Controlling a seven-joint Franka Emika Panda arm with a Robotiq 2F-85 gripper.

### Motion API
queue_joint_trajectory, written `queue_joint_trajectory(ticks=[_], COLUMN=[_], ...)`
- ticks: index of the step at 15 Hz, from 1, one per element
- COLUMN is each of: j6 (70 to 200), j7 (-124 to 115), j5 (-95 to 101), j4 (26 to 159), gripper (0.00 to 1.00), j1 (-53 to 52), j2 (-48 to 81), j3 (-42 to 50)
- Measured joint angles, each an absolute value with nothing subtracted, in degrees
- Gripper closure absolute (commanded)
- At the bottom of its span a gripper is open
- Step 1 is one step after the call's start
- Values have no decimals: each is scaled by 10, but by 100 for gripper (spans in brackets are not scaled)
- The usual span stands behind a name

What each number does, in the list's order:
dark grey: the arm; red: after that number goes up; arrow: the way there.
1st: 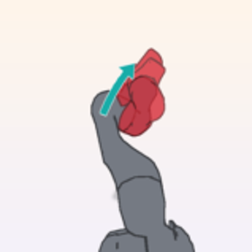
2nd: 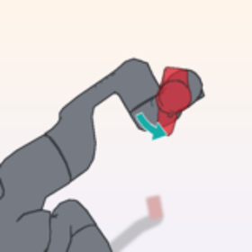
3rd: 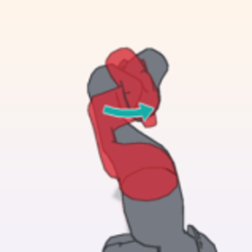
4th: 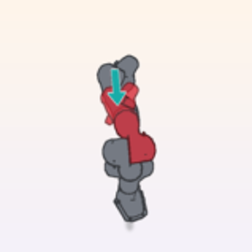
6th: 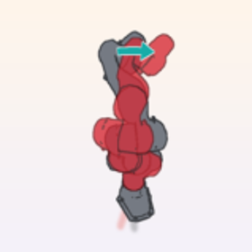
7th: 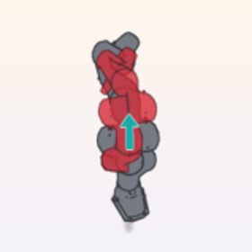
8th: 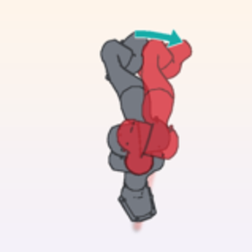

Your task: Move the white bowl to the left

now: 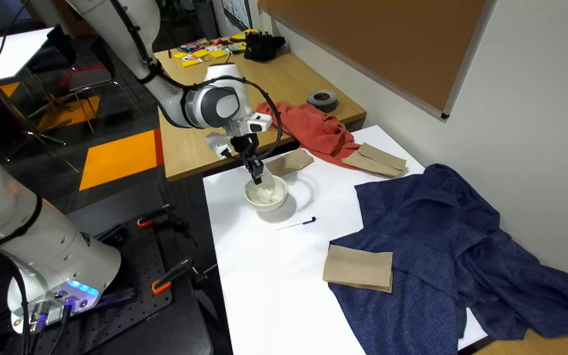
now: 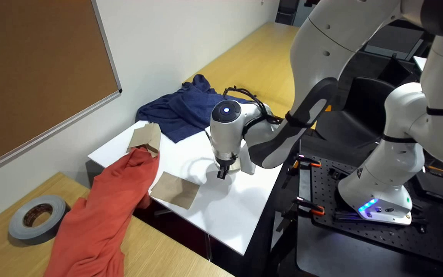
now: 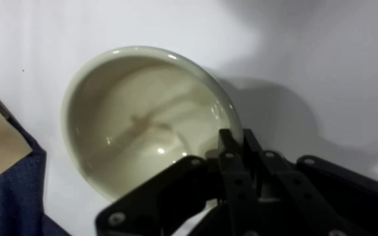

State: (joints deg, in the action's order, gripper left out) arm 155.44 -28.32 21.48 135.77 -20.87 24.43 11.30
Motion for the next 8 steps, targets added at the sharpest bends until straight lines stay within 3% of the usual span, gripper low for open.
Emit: queue_joint_trajectory(ticks=[8], j6=[1585], j7=[-248], j5=[236], j4=[1360], gripper=[98], j1=[-222], j2=[259], j3=[68])
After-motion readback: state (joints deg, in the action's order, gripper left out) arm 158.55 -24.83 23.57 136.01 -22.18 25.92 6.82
